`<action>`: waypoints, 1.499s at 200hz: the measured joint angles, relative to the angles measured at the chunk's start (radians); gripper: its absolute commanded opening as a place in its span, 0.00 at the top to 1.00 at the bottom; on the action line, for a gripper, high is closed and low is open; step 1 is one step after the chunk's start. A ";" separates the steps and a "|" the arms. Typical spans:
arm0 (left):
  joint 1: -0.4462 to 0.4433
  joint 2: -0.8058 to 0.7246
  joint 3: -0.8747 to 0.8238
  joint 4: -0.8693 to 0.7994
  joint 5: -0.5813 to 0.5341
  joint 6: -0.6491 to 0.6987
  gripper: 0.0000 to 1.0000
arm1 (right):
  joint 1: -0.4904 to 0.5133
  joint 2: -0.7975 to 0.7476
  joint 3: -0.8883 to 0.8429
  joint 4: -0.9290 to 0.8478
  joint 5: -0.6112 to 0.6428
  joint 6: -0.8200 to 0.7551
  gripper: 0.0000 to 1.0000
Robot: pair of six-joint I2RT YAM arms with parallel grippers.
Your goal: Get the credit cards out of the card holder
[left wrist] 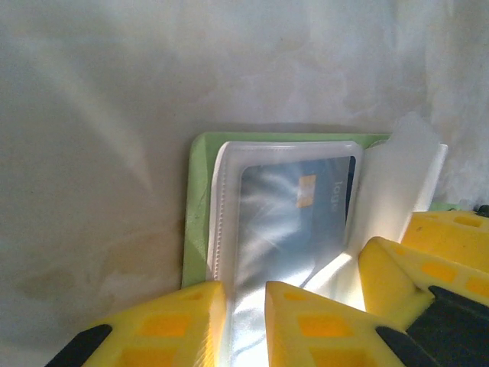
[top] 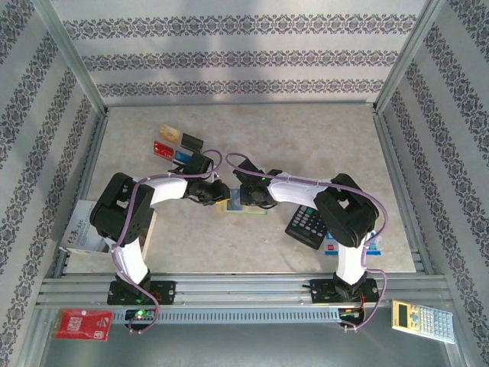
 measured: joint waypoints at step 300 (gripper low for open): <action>-0.124 0.105 0.190 -0.047 0.107 0.002 0.85 | -0.135 -0.458 -0.382 0.233 0.016 0.100 0.62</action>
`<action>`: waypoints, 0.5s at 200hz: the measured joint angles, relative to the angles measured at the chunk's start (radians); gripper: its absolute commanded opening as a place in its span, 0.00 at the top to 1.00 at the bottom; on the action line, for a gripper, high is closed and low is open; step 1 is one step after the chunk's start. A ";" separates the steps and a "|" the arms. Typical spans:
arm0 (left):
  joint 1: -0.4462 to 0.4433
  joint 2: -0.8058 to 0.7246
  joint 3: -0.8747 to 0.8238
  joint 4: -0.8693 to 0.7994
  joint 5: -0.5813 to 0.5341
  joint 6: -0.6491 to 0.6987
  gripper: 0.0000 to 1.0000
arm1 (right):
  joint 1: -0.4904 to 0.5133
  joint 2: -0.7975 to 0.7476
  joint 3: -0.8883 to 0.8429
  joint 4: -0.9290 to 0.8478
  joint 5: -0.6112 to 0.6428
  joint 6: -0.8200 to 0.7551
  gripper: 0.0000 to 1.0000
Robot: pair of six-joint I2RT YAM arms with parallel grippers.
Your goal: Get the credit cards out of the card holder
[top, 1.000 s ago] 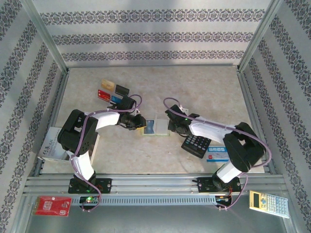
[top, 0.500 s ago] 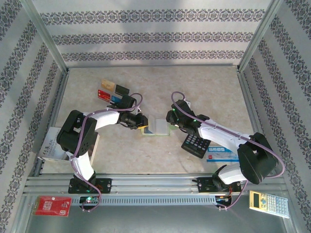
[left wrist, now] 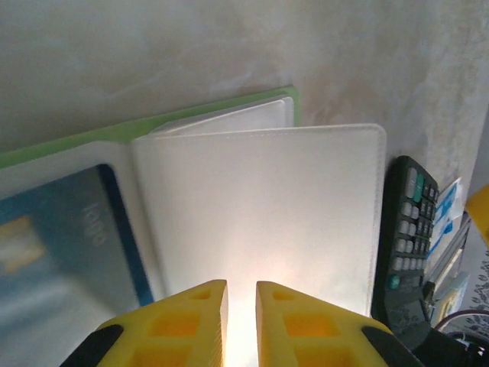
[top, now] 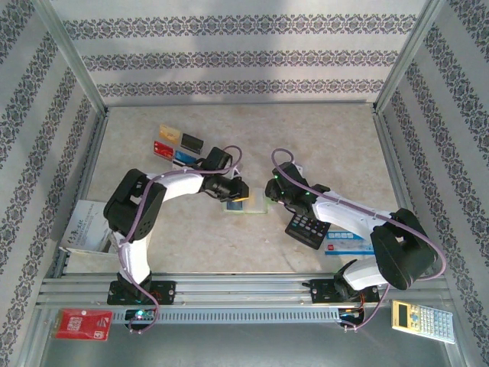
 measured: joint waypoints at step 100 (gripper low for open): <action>-0.032 0.046 0.064 -0.086 -0.085 0.024 0.85 | -0.019 -0.016 -0.029 0.049 -0.050 0.011 0.63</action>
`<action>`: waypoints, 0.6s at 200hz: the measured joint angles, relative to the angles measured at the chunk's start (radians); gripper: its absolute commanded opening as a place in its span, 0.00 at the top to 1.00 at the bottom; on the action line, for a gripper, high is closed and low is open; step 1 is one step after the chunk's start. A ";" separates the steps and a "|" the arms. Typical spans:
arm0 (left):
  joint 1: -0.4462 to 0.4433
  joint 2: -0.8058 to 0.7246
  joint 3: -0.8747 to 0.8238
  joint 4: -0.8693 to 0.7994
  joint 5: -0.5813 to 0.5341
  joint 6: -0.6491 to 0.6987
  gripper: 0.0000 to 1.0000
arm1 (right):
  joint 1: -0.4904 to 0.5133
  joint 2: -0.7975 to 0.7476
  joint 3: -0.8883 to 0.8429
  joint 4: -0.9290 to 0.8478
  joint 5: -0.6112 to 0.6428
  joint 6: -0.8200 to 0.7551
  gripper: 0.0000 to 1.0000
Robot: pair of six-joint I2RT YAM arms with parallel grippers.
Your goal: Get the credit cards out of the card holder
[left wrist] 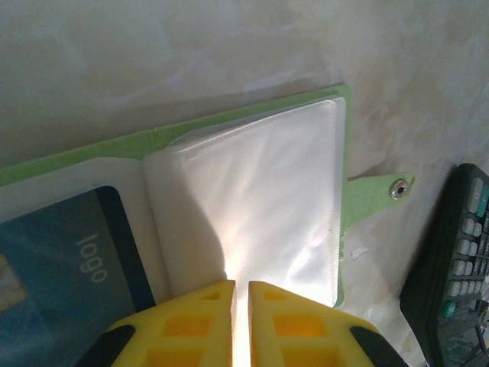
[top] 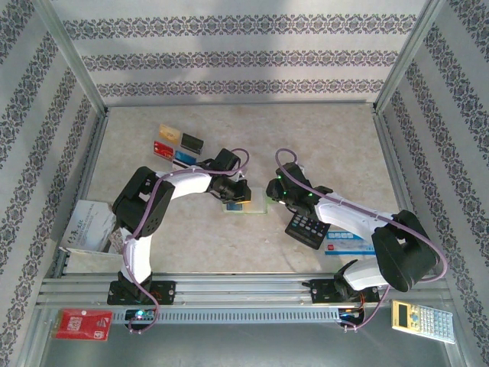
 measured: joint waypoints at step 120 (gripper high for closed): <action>0.152 -0.202 -0.133 -0.054 -0.100 0.000 0.83 | 0.060 0.225 0.102 0.204 -0.272 0.027 0.79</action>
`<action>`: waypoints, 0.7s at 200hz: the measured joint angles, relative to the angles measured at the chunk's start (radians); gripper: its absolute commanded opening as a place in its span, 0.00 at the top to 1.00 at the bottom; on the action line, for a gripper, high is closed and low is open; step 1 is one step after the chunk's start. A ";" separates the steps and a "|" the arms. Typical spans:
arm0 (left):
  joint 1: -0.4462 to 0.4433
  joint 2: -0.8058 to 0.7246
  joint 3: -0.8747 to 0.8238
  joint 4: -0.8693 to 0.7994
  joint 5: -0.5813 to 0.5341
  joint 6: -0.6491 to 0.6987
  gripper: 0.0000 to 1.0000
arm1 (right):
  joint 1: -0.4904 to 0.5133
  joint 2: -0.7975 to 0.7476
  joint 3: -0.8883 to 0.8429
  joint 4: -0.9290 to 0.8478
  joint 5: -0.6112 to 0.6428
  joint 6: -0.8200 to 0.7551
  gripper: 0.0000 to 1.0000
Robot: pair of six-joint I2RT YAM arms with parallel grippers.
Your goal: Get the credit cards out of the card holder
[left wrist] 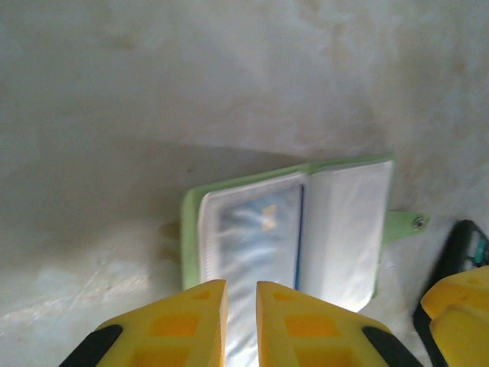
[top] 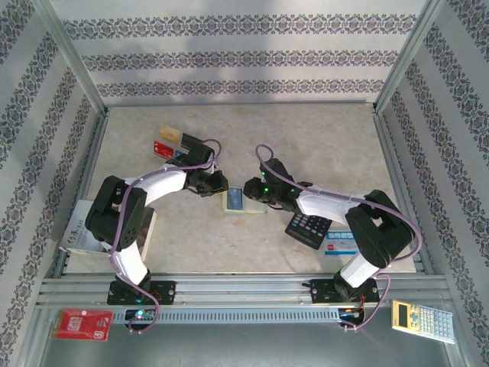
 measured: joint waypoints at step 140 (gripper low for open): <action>0.000 0.046 -0.010 0.004 0.042 -0.001 0.88 | -0.001 0.148 0.025 0.037 -0.081 0.073 0.86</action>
